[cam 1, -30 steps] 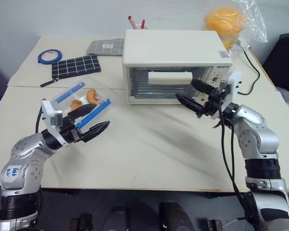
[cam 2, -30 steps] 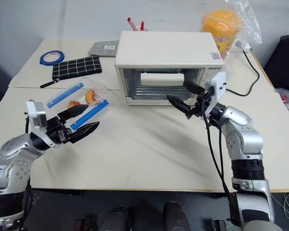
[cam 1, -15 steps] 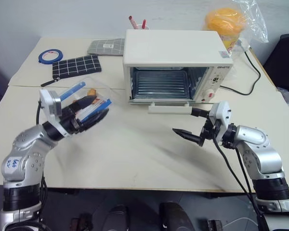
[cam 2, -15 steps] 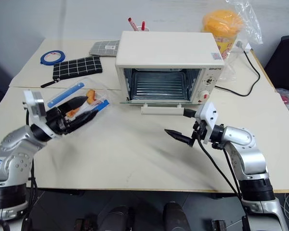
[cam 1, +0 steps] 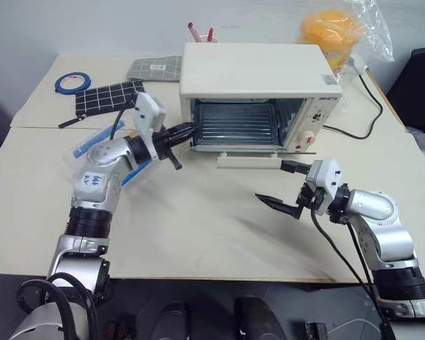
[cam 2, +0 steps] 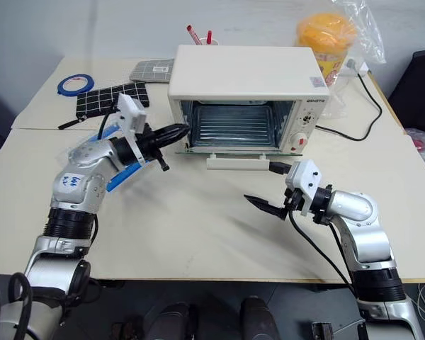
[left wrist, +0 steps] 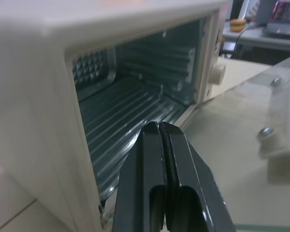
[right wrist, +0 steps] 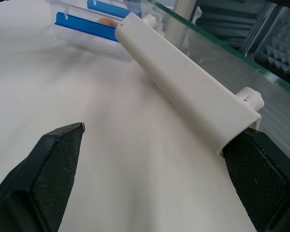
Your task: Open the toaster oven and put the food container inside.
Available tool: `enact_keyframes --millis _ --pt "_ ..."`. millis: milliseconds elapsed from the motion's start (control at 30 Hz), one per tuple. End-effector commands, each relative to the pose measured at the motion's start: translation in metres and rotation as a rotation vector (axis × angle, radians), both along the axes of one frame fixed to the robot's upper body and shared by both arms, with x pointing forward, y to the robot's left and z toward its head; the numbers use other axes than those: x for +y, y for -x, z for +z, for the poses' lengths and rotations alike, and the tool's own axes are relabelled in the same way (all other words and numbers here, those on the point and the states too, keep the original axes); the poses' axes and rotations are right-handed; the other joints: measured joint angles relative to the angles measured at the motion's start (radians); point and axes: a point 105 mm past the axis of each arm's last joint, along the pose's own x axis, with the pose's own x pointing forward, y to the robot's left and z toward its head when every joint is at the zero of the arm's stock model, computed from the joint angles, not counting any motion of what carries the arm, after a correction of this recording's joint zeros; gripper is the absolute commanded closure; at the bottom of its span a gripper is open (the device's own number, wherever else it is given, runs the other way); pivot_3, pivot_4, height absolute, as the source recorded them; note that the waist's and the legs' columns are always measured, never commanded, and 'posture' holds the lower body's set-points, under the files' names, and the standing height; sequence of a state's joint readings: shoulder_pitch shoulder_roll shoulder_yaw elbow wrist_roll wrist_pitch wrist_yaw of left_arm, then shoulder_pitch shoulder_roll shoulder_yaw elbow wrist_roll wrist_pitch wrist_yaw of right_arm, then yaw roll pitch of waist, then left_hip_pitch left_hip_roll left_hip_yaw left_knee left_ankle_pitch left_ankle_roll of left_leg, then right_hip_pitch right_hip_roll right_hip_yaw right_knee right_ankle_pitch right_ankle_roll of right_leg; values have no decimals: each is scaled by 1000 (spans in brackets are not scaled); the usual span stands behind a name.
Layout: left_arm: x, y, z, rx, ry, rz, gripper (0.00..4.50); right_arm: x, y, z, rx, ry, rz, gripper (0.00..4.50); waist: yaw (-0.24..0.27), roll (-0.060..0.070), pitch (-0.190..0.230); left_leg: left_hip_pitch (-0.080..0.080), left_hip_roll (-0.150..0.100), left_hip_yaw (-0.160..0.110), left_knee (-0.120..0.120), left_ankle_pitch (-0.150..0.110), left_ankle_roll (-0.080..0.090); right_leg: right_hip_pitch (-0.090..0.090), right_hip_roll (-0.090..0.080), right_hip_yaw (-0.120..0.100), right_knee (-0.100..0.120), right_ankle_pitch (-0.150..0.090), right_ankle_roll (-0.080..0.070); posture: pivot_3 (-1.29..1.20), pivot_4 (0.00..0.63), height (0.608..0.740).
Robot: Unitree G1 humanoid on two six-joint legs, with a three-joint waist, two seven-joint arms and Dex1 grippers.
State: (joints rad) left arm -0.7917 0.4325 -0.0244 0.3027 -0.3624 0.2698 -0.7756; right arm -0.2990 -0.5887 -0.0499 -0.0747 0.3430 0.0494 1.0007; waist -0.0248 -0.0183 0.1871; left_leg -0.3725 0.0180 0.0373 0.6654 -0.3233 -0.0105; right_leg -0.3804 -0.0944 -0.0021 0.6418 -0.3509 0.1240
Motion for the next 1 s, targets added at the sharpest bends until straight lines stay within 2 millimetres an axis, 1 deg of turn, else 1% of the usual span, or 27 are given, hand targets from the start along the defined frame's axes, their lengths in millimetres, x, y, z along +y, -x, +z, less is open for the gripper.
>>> enact_keyframes --millis 33,133,233,267,333,467,567,667,733,767,800,867,900,967,1000 --pt "-14 7 2 -33 -39 -86 4475 -10 12 1 -52 4 -39 0 4 0 0 0 0 0 1 0 0 1 0 0 0 0 0 0 150 740" --pt "-19 12 -5 -17 -57 -130 4475 -23 23 -8 -38 5 -96 0 17 0 0 0 -1 0 1 0 0 1 -1 0 0 0 0 0 150 740" --pt "-22 17 -18 19 -100 -173 4475 -51 43 -26 10 9 -202 0 25 0 0 0 -2 0 2 0 1 2 -1 0 0 0 1 0 150 740" --pt "-23 19 -21 26 -114 -182 4475 -58 47 -29 19 10 -228 0 27 0 0 1 -2 -1 1 0 1 3 -1 -1 -1 0 1 0 150 740" --pt "-22 19 -38 55 -184 -176 4475 -77 59 -36 36 21 -307 0 27 0 0 1 -2 0 2 0 1 3 -1 0 -3 0 1 0 150 740" --pt "-22 21 -57 76 -257 -159 4475 -97 70 -37 36 33 -396 0 20 0 0 3 -3 0 1 0 2 4 -1 1 -4 0 1 0 150 740" --pt "-23 24 -65 82 -271 -150 4475 -103 75 -32 23 33 -432 0 20 0 0 3 -2 0 1 1 2 4 0 2 -4 1 1 0 150 740" --pt "-21 30 -72 74 -274 -121 4475 -97 73 -23 1 21 -418 0 21 0 0 3 -2 0 0 1 2 4 -1 2 -4 1 1 0 150 740" --pt "-19 34 -71 63 -244 -111 4082 -90 68 -16 -15 -2 -397 0 21 0 0 3 -2 0 0 1 2 4 -2 2 -4 1 1 0 150 740" --pt "-16 37 -66 56 -198 -103 3902 -85 65 -12 -27 -11 -376 0 22 0 0 3 -2 0 0 1 2 4 -2 2 -4 1 1 0 150 740" --pt "-12 40 -58 52 -151 -91 3623 -77 62 -7 -28 -29 -339 0 19 0 0 3 -1 -1 0 1 2 4 -2 2 -4 1 1 0 150 740" --pt "2 43 -36 6 -35 -47 3018 -62 57 1 -43 -47 -274 0 19 0 0 3 -1 0 1 1 2 4 -3 2 -3 1 1 0 150 740" --pt "14 47 -28 -9 -15 -22 2753 -53 55 6 -44 -60 -230 0 19 0 0 3 0 0 1 1 2 3 -4 3 -3 1 1 0 150 740" --pt "37 61 -17 -28 14 -8 2165 -35 51 12 -42 -84 -152 0 15 0 0 3 2 -1 1 1 0 3 -4 2 -4 1 1 0 150 740" --pt "53 69 -12 -21 30 11 1907 -25 50 15 -40 -94 -108 0 11 0 0 3 2 -2 0 1 0 3 -4 2 -4 1 1 0 150 740"
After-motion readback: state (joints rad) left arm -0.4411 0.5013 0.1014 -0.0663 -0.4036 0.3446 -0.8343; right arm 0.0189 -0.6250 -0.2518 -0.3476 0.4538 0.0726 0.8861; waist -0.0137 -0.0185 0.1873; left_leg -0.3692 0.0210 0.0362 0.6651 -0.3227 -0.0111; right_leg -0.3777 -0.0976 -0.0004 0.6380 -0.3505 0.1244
